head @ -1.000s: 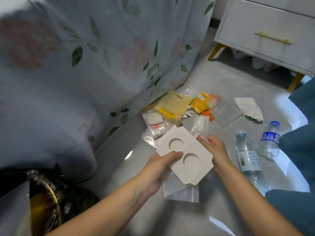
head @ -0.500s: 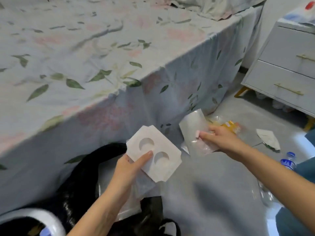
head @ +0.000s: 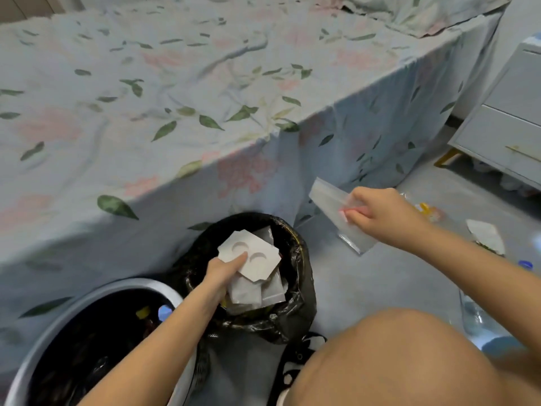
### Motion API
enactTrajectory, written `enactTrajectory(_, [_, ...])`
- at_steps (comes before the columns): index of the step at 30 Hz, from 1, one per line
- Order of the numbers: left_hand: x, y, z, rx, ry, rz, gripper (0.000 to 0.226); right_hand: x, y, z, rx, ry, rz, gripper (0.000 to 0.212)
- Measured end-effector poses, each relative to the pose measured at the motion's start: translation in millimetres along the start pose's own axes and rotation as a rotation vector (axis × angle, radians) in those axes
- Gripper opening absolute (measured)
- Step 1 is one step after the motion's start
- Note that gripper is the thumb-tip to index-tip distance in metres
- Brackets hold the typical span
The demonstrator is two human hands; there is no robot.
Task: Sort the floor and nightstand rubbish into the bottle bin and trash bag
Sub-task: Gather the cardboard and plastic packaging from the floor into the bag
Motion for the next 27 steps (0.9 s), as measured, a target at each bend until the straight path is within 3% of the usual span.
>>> enactTrajectory(2, [17,13,8,-0.007,0.044,-0.079,0.052,-14,-4,-2,0.002,-0.024,0.048,0.023])
enactTrajectory(5, [29,36,12,-0.035,0.254,-0.081,0.095,-32,-10,0,0.039,-0.047,0.106,0.023])
enactTrajectory(6, [29,42,13,-0.034,0.322,-0.077,0.101,-36,-11,3,0.049,-0.057,0.099,0.023])
enactTrajectory(12, [30,53,24,-0.003,0.598,-0.169,0.052,-51,-15,13,0.068,-0.054,0.047,0.018])
enactTrajectory(19, [35,70,2,-0.031,1.215,-0.105,0.059,-63,-13,21,0.087,0.045,0.047,0.027])
enactTrajectory(25, [-15,45,48,0.163,1.578,0.052,0.035,-54,-7,16,0.092,0.023,0.068,0.026])
enactTrajectory(27, [-45,21,72,0.215,1.664,0.176,0.024,-46,-5,18,0.111,0.071,0.068,0.031])
Point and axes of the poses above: each hand's wrist, its own y-axis towards the middle knuckle, its own z-axis out of the palm, x = y × z, the point moved 8 cm from there along y, towards the middle knuckle, and after that the axes turned 14 degrees about -y, right-handed, at the moved point
